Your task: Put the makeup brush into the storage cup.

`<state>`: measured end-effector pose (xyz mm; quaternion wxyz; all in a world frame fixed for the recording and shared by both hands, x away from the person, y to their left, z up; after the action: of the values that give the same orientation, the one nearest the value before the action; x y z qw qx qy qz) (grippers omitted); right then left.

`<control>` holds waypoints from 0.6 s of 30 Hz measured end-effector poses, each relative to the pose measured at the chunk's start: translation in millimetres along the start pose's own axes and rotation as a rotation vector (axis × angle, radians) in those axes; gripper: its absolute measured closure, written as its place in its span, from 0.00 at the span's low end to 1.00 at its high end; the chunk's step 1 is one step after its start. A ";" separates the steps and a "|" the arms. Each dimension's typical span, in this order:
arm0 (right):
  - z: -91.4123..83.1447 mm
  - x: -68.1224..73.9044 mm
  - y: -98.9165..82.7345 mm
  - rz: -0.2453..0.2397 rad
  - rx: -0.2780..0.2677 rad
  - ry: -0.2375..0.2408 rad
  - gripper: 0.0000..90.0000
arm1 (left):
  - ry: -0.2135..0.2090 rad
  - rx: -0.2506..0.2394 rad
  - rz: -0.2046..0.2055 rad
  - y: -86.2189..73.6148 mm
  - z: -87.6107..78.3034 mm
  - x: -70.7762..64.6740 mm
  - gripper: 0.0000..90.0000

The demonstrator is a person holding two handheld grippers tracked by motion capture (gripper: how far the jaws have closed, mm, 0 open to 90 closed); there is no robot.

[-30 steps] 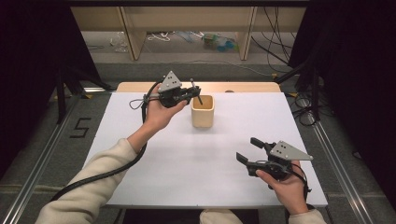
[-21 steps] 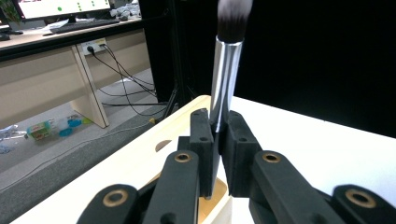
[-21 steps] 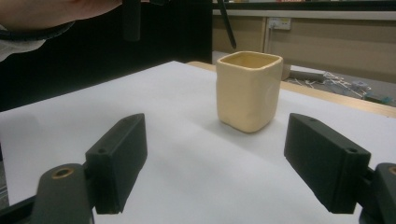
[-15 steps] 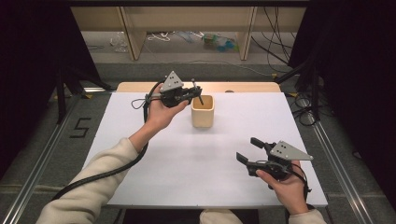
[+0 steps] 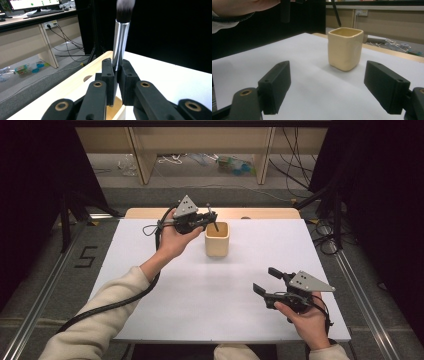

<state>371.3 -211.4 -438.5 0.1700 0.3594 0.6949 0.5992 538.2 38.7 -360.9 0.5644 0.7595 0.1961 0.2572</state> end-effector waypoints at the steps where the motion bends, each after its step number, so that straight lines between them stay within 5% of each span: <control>1: 0.0 0.0 0.0 0.000 0.000 0.000 0.25 | -0.001 0.000 0.000 0.0 0.5 0.0 0.93; 18: 0.0 -0.1 -0.1 -0.002 0.001 0.001 0.25 | 0.004 0.002 -0.004 0.1 5.3 1.6 0.93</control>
<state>371.4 -211.4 -438.6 0.1702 0.3585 0.6956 0.5989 542.7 35.6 -361.7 0.5635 0.7592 0.1991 0.2576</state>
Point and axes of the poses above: each handheld gripper's, and its own axes: z roughly forward along the jaws, y roughly out of its top, x roughly to its left, the point moved 5 cm from there along z, roughly forward along the jaws, and after that the axes turned 7 degrees about z, right-handed, at the moved point
